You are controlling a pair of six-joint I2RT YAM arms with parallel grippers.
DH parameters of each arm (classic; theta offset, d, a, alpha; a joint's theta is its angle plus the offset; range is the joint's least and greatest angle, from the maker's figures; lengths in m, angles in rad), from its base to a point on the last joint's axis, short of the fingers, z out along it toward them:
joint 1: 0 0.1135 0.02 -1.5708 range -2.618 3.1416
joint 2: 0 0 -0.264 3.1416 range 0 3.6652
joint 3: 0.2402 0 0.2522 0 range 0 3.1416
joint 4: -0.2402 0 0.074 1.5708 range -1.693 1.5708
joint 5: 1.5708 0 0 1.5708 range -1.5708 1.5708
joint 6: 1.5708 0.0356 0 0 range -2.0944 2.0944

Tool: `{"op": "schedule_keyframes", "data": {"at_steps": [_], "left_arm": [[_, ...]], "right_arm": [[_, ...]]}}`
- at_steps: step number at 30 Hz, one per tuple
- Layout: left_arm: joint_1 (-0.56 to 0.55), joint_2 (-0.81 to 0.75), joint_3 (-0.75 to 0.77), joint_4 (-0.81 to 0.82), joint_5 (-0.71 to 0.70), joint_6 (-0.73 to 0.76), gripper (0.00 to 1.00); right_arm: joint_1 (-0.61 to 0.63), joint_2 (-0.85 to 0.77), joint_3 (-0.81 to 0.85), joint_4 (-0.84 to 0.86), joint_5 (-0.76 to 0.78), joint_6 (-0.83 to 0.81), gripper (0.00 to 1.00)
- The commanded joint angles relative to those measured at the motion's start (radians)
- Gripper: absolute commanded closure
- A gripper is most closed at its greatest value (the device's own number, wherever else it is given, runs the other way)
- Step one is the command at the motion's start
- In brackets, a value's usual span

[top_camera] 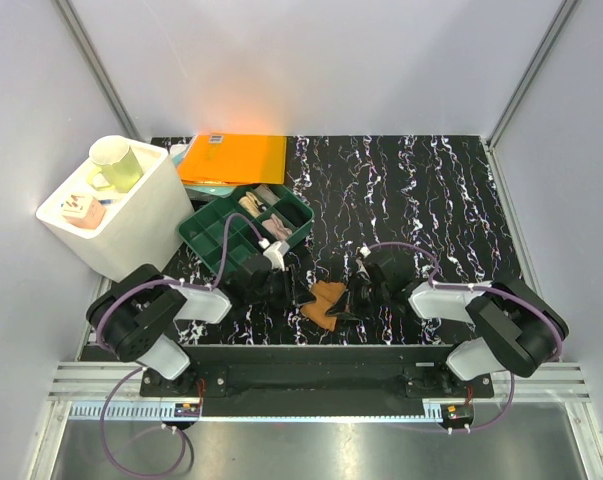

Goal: Roll the underwear
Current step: Roll the underwear to the center of the board.

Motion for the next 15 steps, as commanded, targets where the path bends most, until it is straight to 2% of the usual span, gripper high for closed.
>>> {"op": "schedule_keyframes", "data": {"at_steps": [1, 2, 5, 6, 7, 10, 12, 15], "left_arm": [[-0.010, 0.041, -0.032, 0.117, 0.010, -0.005, 0.71], [-0.013, 0.044, -0.034, 0.120, 0.011, -0.010, 0.85], [-0.014, 0.035, -0.026, 0.081, 0.013, -0.001, 1.00], [-0.016, 0.020, -0.022, 0.023, 0.008, 0.005, 1.00], [-0.014, 0.010, -0.015, -0.017, -0.007, 0.025, 1.00], [-0.014, -0.008, 0.073, -0.243, -0.016, 0.077, 1.00], [-0.016, -0.004, 0.118, -0.411, -0.019, 0.094, 1.00], [-0.016, 0.009, 0.196, -0.571, 0.005, 0.140, 1.00]], "right_arm": [[0.001, 0.066, -0.016, -0.131, 0.005, -0.104, 1.00], [0.001, 0.069, -0.011, -0.134, 0.001, -0.115, 1.00], [0.001, 0.063, 0.015, -0.155, -0.013, -0.135, 0.85], [0.001, 0.042, 0.023, -0.187, -0.012, -0.141, 0.78], [0.001, 0.029, 0.032, -0.209, -0.003, -0.150, 0.67], [0.000, -0.049, 0.081, -0.324, 0.037, -0.192, 0.46], [0.001, -0.121, 0.132, -0.424, 0.068, -0.237, 0.41], [0.026, -0.207, 0.214, -0.539, 0.148, -0.323, 0.36]]}}
